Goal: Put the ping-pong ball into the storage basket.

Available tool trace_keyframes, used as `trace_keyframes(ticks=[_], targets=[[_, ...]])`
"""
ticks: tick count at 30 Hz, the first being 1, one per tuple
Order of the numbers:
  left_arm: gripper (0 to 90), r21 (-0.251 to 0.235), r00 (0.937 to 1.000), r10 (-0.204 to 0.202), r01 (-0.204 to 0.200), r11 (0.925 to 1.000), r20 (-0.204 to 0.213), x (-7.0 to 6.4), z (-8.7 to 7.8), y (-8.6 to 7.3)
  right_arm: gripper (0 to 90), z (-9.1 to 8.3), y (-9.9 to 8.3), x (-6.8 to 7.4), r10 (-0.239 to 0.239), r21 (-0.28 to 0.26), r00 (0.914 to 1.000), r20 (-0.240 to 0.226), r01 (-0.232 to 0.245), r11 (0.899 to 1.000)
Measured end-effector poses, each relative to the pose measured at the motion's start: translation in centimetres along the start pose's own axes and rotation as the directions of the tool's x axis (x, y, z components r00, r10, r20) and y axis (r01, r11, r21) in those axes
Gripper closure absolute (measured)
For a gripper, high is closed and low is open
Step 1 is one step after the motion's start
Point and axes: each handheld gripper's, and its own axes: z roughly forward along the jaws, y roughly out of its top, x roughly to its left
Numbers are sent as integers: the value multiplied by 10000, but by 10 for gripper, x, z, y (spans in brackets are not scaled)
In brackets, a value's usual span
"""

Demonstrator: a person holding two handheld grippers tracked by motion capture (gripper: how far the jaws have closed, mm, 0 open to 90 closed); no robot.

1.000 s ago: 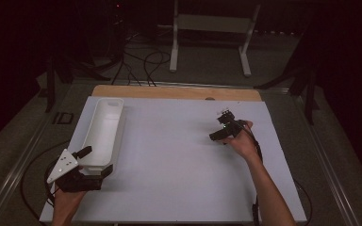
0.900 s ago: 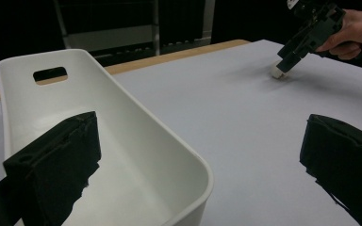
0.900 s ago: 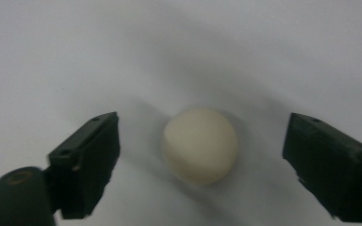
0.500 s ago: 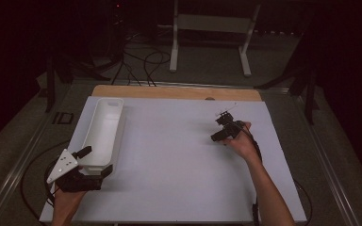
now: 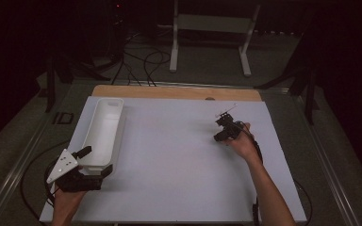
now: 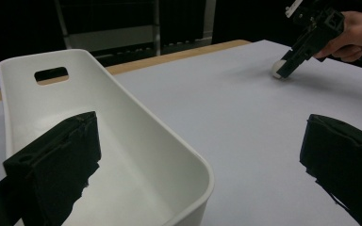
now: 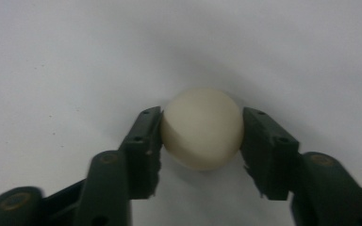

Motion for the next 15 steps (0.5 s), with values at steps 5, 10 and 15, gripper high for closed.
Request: trace_keyframes(ticks=[5, 10, 15], targets=[[0, -13, 10000, -19, 19, 10000, 1, 0, 0, 0, 503, -2, 1, 2, -169, -36, 9999, -27, 169, 9999], [0, -3, 10000, -5, 5, 10000, 8, 0, 0, 0, 503, -7, 2, 5, -276, -143, 9996, 29, 276, 9995], [0, 12, 10000, 2, -2, 10000, 11, 0, 0, 0, 503, -12, 3, 8, -383, -226, 9992, 65, 385, 9990]])
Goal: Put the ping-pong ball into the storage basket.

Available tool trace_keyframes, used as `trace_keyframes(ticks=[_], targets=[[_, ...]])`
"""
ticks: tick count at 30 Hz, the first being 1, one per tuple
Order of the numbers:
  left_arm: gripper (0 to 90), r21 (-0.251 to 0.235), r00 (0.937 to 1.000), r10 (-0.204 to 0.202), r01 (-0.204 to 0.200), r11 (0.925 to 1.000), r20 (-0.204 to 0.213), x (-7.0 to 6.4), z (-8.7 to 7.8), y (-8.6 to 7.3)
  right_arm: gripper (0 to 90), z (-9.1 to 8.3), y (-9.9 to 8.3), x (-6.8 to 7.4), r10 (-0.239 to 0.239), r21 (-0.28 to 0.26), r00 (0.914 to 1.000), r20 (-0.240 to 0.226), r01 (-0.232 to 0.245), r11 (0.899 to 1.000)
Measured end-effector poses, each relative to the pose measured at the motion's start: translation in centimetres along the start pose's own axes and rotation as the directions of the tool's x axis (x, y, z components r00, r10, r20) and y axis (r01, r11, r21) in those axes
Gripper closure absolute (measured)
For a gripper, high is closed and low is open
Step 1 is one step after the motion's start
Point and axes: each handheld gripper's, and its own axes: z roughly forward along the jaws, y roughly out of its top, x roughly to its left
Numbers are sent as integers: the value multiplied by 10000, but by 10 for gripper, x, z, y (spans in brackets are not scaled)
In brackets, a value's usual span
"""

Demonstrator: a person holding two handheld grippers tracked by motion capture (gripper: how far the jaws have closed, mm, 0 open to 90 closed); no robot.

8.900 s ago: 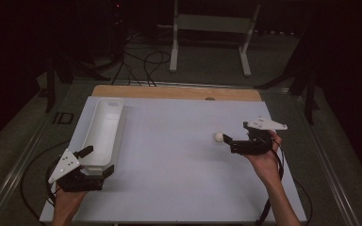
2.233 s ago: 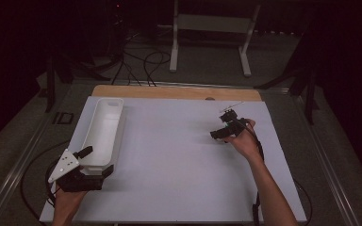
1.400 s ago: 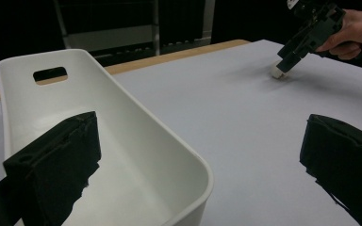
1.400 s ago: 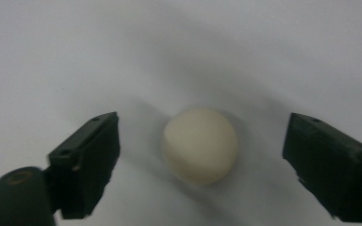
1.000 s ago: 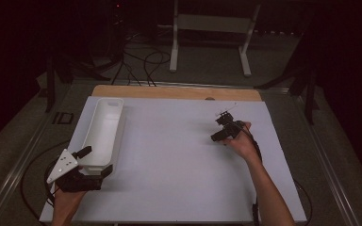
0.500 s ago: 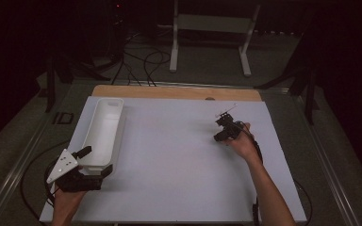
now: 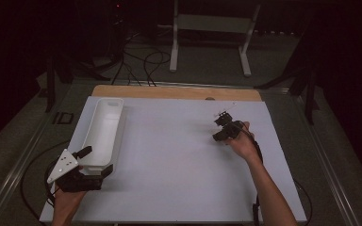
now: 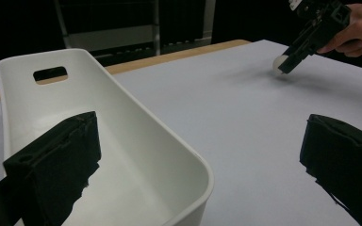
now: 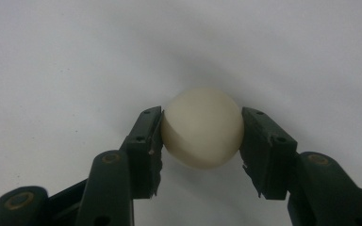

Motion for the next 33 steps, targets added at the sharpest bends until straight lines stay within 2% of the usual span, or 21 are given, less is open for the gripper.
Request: trace_keyframes(ticks=[14, 20, 33], targets=[[0, -39, 10000, -25, 25, 10000, 1, 0, 0, 0, 504, -9, 2, 3, 41, -186, 9999, -103, -43, 9998], [0, -52, 10000, -25, 25, 10000, 4, 0, 0, 0, 504, -19, 5, 6, 40, -467, 9999, -155, -47, 9989], [0, -70, 10000, -36, 36, 10000, -15, 0, -1, 0, 504, -37, 13, 15, -339, -875, 9993, -153, 324, 9956]])
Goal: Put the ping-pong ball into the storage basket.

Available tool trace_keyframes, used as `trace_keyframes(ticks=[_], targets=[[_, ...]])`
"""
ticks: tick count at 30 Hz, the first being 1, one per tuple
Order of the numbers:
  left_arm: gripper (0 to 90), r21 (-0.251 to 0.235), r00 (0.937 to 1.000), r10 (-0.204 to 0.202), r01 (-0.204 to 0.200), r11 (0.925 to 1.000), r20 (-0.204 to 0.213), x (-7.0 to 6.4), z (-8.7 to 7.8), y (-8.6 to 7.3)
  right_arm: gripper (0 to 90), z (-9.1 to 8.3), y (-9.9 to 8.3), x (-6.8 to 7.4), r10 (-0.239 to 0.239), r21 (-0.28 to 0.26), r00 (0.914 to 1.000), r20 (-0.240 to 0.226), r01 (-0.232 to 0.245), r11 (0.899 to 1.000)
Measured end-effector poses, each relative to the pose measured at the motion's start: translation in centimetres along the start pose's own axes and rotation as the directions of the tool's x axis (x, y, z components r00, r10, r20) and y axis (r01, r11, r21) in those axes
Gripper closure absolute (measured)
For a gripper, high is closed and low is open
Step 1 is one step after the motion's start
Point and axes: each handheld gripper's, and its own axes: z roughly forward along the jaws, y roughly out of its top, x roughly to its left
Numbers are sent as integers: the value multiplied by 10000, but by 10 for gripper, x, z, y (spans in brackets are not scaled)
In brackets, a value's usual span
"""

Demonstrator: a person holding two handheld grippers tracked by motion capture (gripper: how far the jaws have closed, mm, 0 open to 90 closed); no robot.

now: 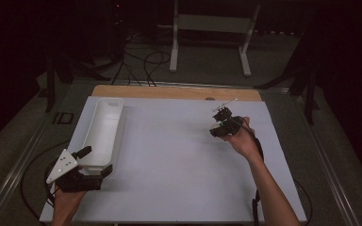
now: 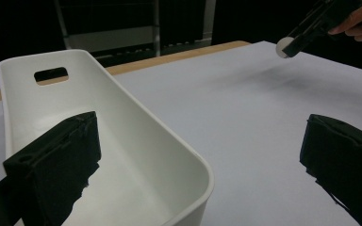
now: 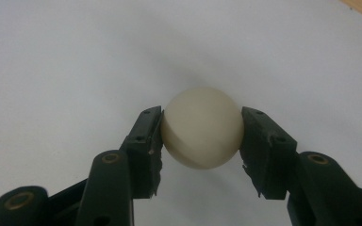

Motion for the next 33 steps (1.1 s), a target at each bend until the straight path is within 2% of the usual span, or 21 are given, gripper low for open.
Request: trace_keyframes(ticks=[33], targets=[[0, -21, 10000, 14, -14, 10000, 2, 0, 0, 0, 504, -15, 23, 18, -657, -326, 9978, -42, 655, 9973]])
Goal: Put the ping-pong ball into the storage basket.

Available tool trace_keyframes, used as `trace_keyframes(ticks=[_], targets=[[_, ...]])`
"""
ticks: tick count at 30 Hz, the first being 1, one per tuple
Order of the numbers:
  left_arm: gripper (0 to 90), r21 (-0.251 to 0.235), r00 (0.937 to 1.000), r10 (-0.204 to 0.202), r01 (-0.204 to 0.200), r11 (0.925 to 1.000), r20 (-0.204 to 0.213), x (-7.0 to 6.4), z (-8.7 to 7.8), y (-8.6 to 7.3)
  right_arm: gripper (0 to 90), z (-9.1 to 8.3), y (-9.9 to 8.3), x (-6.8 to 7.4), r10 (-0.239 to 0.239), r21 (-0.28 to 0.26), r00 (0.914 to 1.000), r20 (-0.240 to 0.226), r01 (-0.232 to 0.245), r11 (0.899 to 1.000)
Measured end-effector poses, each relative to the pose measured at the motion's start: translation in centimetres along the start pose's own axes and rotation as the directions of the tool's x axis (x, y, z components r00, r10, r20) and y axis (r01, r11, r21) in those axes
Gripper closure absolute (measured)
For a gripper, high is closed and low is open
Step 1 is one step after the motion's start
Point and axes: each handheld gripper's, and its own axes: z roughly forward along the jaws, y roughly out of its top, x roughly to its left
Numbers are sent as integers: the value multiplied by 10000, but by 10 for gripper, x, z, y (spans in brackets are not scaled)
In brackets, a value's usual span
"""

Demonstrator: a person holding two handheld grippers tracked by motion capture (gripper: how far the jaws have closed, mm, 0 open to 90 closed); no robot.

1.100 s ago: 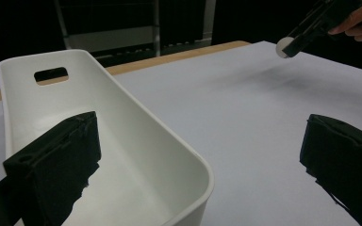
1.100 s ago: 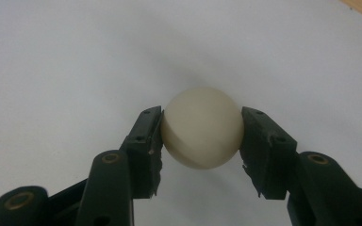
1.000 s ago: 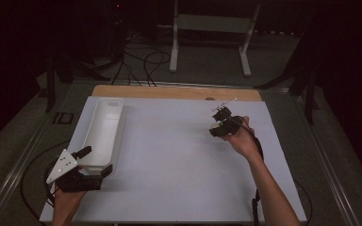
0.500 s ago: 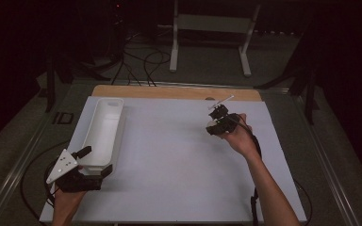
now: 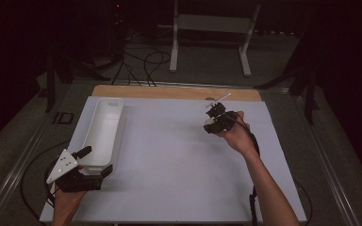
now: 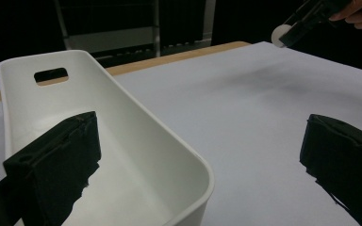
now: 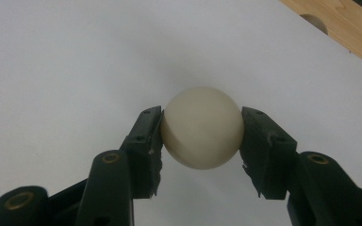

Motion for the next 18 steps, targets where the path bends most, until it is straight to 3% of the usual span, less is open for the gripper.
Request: trace_keyframes(ticks=[18], targets=[[0, -64, 10000, 32, -32, 10000, 12, 0, -1, 0, 504, -4, 10, 8, -293, -139, 9995, -103, 292, 9995]])
